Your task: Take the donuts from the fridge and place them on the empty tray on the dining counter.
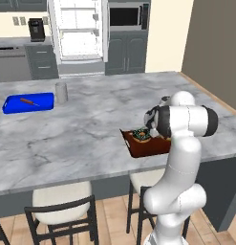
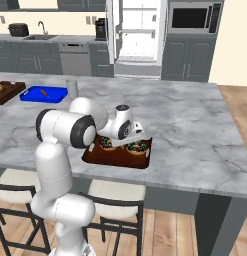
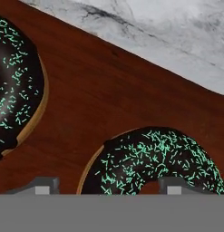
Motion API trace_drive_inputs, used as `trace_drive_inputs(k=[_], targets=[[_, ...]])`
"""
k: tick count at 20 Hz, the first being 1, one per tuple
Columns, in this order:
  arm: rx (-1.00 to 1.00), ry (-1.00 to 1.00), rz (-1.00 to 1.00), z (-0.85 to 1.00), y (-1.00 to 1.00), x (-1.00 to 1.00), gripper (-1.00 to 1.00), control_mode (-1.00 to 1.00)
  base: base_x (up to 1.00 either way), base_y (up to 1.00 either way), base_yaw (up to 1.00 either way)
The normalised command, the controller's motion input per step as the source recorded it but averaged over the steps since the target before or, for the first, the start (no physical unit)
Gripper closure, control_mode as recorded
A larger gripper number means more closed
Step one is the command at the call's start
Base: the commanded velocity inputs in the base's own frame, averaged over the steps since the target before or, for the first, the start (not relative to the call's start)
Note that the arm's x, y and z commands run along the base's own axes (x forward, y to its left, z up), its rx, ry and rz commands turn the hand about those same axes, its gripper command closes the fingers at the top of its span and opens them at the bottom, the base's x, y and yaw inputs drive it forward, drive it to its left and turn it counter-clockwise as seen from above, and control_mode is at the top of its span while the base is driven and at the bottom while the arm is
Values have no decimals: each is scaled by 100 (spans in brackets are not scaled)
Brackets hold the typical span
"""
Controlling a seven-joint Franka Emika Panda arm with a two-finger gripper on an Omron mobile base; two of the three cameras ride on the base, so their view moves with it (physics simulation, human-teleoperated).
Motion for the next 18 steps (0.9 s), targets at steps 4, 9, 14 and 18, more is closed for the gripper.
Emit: trace_drive_inputs(k=[4,9,14,18], targets=[[0,0,-1,22,0,-7,-100,-100,0,0,0],[0,-8,0,73,0,-74,-100,-100,0,0,0],[0,-30,0,95,0,-100,-100,-100,0,0,0],[0,-46,0,100,0,-100,-100,-100,0,0,0]])
